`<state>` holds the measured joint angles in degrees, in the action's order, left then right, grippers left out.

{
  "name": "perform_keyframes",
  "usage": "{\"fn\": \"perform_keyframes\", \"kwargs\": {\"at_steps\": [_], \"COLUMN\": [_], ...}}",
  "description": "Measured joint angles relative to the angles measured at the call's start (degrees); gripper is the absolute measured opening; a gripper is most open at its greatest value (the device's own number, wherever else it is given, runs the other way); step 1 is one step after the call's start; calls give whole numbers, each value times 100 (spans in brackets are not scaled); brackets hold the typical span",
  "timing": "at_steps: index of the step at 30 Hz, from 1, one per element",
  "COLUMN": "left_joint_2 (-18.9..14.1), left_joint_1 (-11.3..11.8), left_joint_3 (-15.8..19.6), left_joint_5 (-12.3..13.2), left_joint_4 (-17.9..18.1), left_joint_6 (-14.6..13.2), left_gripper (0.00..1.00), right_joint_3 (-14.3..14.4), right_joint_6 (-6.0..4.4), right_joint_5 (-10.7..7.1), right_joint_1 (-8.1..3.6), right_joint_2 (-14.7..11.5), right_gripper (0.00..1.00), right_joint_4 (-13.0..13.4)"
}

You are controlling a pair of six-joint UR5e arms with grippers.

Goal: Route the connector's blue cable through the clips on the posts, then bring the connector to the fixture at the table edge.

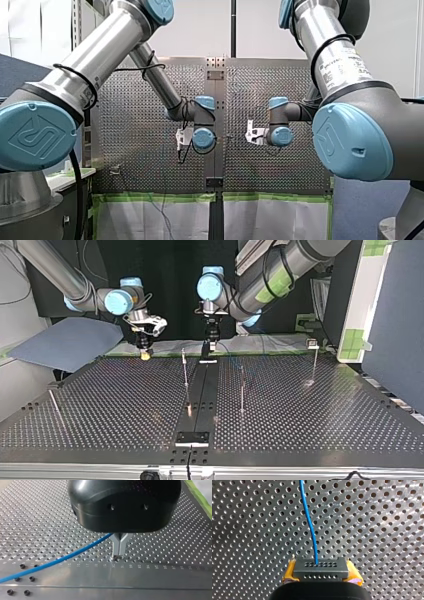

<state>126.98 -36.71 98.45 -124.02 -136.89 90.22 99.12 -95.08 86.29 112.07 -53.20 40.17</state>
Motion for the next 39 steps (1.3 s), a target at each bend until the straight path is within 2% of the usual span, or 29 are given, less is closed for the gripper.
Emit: {"fn": "perform_keyframes", "kwargs": {"at_steps": [4, 8, 18, 30, 39], "left_joint_2": [29, 117, 308, 331, 434], "left_joint_1": [18, 22, -2, -8, -37], "left_joint_3": [-33, -89, -232, -312, -504], "left_joint_5": [27, 78, 111, 135, 136], "left_joint_4": [9, 9, 7, 23, -39], "left_joint_6": [-11, -14, 14, 47, 59], "left_gripper": [0, 0, 0, 0, 0], "right_joint_3": [-17, -22, -62, -111, -124], "right_joint_6": [-23, -21, 25, 26, 39], "right_joint_5": [-110, -158, -237, -321, -359], "right_joint_1": [-118, -189, -253, -379, -447], "right_joint_2": [8, 25, 244, 271, 283], "right_gripper": [0, 0, 0, 0, 0], "right_joint_4": [75, 101, 106, 182, 235]}}
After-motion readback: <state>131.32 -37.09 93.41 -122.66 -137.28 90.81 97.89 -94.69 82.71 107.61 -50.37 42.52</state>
